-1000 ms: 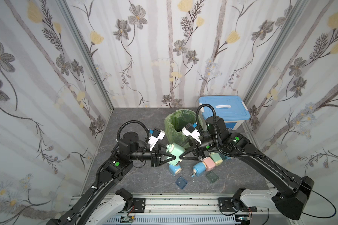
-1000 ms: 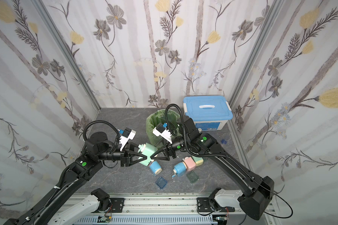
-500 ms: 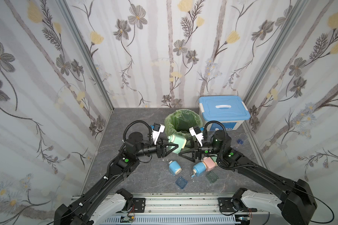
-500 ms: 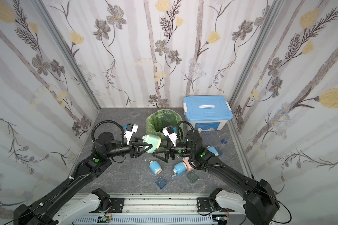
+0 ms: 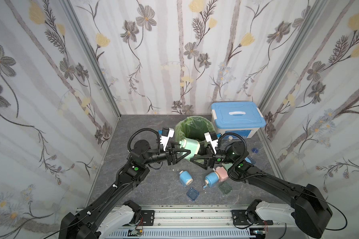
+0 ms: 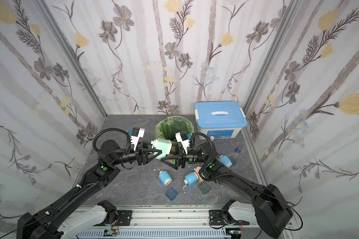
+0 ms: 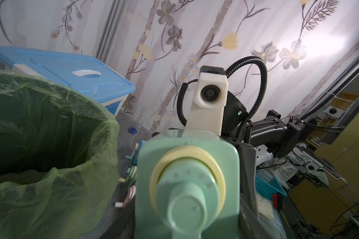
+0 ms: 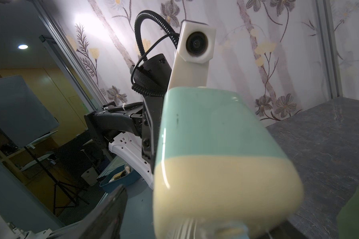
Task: Take out the pencil sharpener tray and clean the shavings
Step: Open the container of the pencil sharpener, then pour the shavings into the trash bin.
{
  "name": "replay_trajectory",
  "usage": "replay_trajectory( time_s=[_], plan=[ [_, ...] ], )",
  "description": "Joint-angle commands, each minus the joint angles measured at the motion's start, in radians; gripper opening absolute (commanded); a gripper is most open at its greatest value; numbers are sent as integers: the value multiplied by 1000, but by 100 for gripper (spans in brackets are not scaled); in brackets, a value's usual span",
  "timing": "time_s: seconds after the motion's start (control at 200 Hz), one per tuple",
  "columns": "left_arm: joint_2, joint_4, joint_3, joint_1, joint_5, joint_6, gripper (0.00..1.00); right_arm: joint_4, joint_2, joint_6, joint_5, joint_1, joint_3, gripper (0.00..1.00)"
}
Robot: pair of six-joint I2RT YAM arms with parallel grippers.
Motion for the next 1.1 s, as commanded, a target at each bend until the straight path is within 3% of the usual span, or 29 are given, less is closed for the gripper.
replay_trajectory(
  time_s=[0.0,0.14,0.255,0.634,0.739,0.864,0.954,1.094],
  plan=[
    [-17,68,4,4,28,-8,41,89,-7,12,-33,-1,-1,75],
    [-38,37,7,15,19,6,41,120,-9,20,-59,0,-19,59],
    [-57,11,8,28,14,18,41,131,-25,17,-63,-5,-48,52],
    [-85,-28,22,63,17,27,41,47,-96,-17,-107,-97,-119,47],
    [-90,-59,32,77,-6,45,41,-168,-121,-125,-95,-128,-69,47],
    [-115,-187,52,112,-138,98,41,-499,-144,-303,-7,-151,38,46],
    [-132,-211,45,149,-206,89,41,-697,-146,-393,117,-160,142,46],
    [-145,-255,45,178,-271,89,41,-977,-138,-533,426,-151,291,44]
  ],
)
